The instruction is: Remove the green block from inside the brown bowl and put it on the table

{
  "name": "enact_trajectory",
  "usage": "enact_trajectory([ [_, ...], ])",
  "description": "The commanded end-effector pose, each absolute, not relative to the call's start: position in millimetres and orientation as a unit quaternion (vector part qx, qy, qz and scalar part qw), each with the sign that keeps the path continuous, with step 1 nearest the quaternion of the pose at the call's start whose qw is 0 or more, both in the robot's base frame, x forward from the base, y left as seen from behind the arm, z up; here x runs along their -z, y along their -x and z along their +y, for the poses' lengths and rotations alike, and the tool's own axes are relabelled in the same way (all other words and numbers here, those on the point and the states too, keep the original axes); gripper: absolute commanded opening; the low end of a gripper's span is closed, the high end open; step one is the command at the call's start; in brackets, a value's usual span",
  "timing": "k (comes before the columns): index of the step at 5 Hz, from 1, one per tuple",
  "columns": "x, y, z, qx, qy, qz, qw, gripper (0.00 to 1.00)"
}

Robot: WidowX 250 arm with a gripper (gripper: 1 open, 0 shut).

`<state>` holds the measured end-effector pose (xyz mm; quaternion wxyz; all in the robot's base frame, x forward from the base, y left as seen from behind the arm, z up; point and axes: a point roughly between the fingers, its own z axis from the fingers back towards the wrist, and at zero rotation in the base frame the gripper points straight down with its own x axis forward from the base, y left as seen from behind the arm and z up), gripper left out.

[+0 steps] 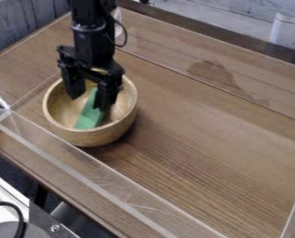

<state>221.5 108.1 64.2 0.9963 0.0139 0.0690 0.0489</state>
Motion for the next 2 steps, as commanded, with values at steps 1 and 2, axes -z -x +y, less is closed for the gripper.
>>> enact_trajectory([
  [1,-62.1,-225.2,113.4,-0.055,-0.021,0.057,0.997,1.0],
  [2,-54.3,-225.7,113.2,-0.057,-0.02,0.059,0.996,1.0],
])
